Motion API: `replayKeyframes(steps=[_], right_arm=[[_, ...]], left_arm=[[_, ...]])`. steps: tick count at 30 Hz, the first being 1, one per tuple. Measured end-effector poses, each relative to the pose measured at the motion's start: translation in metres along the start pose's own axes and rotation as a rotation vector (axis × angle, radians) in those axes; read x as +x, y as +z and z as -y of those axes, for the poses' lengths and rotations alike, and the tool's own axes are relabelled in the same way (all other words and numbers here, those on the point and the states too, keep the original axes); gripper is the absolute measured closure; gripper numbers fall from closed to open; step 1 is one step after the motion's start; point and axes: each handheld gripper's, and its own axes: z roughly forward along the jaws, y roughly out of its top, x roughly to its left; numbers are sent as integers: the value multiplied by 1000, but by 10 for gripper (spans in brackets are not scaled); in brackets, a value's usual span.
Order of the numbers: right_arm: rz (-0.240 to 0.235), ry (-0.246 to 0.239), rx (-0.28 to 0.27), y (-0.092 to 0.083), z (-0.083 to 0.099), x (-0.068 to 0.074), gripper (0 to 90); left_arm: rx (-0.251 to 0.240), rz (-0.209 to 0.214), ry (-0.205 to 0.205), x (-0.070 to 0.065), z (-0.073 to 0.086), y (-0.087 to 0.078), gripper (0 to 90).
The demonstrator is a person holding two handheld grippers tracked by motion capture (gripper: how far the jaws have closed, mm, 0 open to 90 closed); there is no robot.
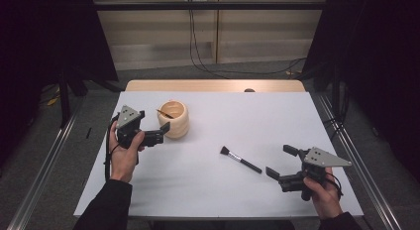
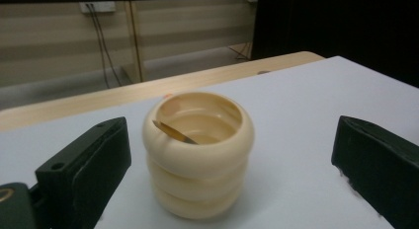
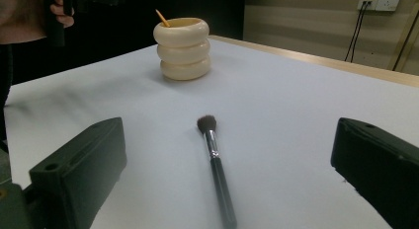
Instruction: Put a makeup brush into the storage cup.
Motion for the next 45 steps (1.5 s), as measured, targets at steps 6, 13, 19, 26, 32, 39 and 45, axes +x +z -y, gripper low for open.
replayKeyframes(steps=[6, 13, 19, 26, 32, 39, 45], right_arm=[[-3, -1, 0, 1, 0, 0, 0], [-3, -5, -1, 0, 0, 0, 2], [-2, -4, -4, -1, 0, -1, 2], [4, -5, -8, -4, 0, -1, 2], [18, 5, -11, -6, 0, -2, 1], [32, 7, -10, -11, 2, -4, 0], [33, 45, -18, -15, 1, -7, 0]], left_arm=[[-16, 18, 6, -9, 5, -14, 16], [-11, 10, -5, -13, 23, -28, 16], [-4, 19, 0, -18, 33, -40, 17], [-2, 7, -3, -26, 45, -57, 15], [-11, 5, -12, -29, 53, -68, 17], [-8, -1, -15, -35, 63, -78, 16], [-18, 13, -24, -35, 69, -83, 16]])
